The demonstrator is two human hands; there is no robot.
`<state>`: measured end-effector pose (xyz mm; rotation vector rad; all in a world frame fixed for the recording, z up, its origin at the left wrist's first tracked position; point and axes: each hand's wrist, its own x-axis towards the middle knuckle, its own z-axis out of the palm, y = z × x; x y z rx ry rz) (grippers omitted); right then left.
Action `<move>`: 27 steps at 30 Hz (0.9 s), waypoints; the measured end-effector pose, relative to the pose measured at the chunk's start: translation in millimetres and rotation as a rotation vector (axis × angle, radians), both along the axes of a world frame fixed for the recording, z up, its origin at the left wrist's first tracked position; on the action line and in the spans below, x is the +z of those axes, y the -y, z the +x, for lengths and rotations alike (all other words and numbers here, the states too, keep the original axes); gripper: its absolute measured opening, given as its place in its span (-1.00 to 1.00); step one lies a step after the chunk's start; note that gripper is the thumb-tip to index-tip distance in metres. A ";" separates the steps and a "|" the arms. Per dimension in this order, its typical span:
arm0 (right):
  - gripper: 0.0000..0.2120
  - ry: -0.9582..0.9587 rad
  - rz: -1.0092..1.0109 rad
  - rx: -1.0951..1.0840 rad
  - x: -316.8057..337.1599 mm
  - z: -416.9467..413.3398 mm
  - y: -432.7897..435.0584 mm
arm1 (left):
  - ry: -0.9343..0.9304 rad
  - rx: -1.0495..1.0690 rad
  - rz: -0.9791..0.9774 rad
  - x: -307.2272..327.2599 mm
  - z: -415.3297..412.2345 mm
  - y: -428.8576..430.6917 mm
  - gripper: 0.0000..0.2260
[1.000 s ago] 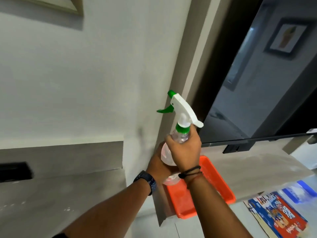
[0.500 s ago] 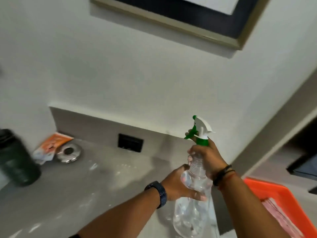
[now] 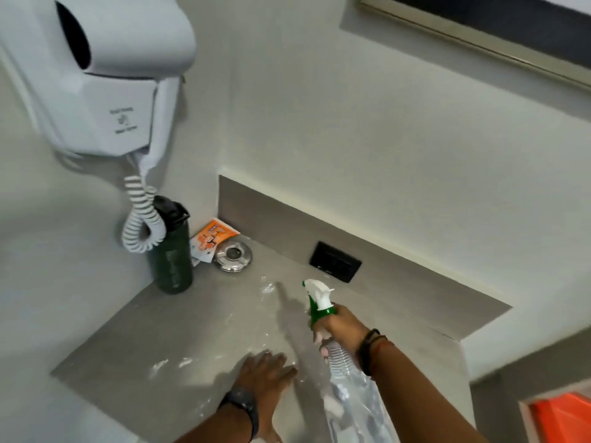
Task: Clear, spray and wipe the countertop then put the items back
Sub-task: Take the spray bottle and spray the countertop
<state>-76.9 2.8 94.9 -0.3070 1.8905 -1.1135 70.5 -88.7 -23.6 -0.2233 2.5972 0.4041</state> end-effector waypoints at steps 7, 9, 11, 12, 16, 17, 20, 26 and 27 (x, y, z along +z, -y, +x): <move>-0.75 0.125 0.033 0.408 -11.9 73.6 48.9 | 0.053 0.079 -0.042 5.4 37.9 8.6 0.00; -0.73 0.146 0.038 0.493 -15.2 92.1 56.0 | 0.081 0.144 -0.048 1.6 45.8 7.1 -0.17; -0.74 0.122 0.048 0.497 -17.8 102.3 59.2 | 0.096 0.148 -0.098 -3.2 50.0 6.2 -0.25; -0.77 0.106 0.043 0.467 -18.0 103.3 58.7 | 0.096 0.167 -0.082 -5.0 51.4 6.9 -0.15; -0.88 0.000 -0.008 0.205 -15.4 79.7 43.0 | 0.086 0.256 -0.011 -6.1 49.4 11.3 0.14; -0.88 -0.038 -0.005 0.134 -15.0 69.8 35.6 | 0.077 0.271 -0.021 -6.3 49.0 10.8 0.14; -0.88 -0.137 0.026 -0.146 -16.5 36.9 4.0 | 0.054 0.304 -0.023 -2.6 43.4 5.3 0.15; -0.94 -0.142 0.044 -0.480 -15.9 -15.2 -84.8 | 0.001 0.282 -0.038 10.3 21.4 -17.3 0.13; -0.94 -0.139 0.051 -0.487 -15.9 -18.0 -97.6 | 0.000 0.278 -0.044 10.6 19.5 -21.4 0.13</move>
